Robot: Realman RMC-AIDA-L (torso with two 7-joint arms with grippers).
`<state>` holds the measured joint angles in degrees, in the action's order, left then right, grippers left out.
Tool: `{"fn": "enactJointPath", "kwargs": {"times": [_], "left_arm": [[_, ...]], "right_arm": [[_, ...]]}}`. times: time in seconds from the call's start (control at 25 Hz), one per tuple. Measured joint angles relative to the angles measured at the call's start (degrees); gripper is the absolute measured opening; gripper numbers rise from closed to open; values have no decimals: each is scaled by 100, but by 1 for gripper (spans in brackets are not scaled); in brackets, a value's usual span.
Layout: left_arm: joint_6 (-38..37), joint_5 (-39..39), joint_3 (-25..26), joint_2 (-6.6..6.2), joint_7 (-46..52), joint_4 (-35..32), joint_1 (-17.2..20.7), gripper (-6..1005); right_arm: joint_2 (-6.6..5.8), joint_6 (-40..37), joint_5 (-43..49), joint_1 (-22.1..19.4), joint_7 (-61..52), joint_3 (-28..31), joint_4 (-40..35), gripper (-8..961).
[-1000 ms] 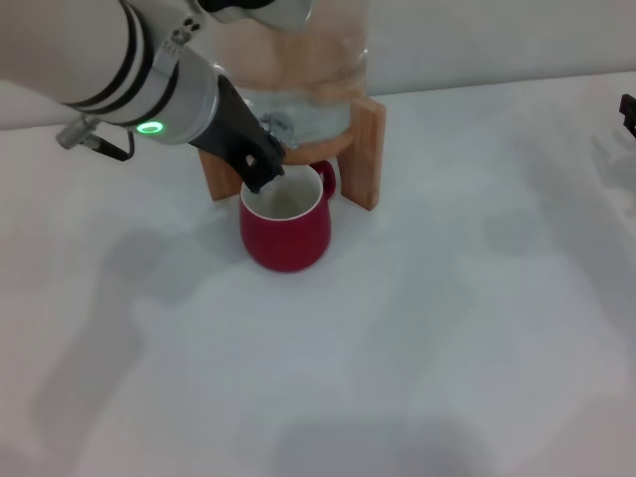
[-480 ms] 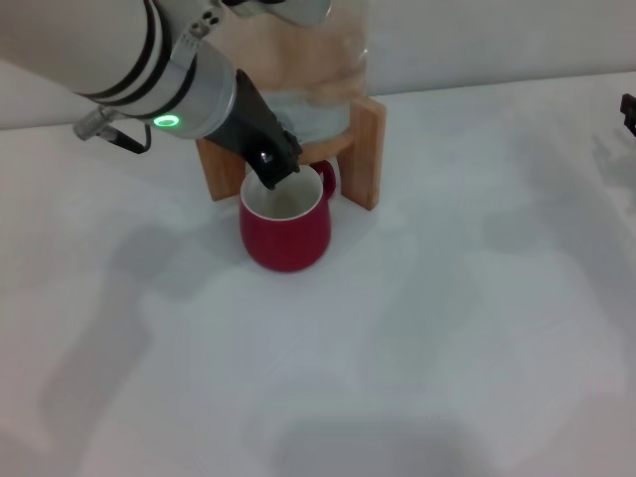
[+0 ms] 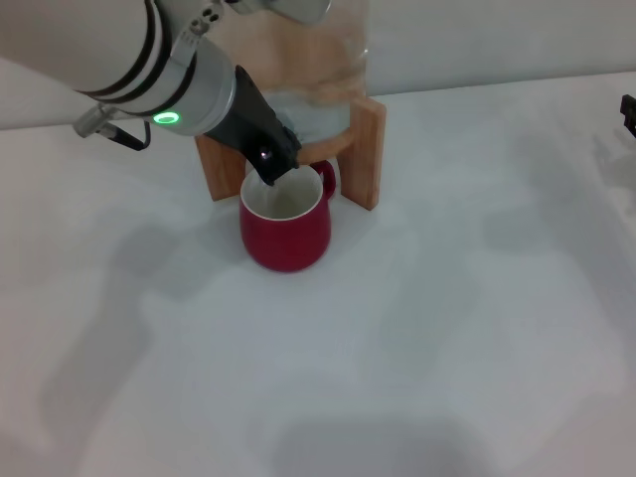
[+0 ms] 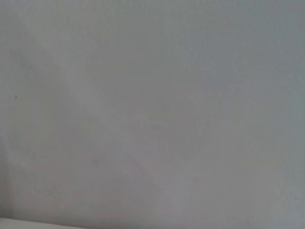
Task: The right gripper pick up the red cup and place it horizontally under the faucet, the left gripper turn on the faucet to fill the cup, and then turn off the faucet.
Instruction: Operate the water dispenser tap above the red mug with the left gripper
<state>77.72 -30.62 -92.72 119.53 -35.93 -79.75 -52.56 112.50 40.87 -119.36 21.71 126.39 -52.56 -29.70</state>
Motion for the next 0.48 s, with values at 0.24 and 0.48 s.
{"fn": "enactJointPath", "kwargs": {"times": [0.24,0.48], "left_arm": [[-24,26,0,-8,4,3,0,42],[-71,57,-8,-5,14,44,-8,41]], "right_arm": [[0,0,1,-1,0,0,0,306],[0,0,1,-6,0,0,0,306]]}}
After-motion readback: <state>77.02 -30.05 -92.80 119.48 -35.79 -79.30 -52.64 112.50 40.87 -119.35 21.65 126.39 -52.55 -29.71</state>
